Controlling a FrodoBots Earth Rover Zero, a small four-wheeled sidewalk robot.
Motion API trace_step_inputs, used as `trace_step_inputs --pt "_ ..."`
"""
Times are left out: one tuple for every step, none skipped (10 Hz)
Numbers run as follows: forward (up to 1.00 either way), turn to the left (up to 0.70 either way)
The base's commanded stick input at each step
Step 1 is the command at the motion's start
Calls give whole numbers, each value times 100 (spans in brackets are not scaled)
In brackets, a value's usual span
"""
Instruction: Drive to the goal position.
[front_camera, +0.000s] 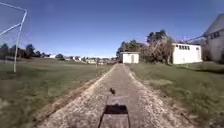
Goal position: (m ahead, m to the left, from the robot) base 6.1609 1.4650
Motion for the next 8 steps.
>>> trace_step_inputs --pt "100 -40" --pt "100 0" --pt "100 0" --pt "100 0" --pt "100 0" --pt "100 0" --pt "100 0" --pt "100 0"
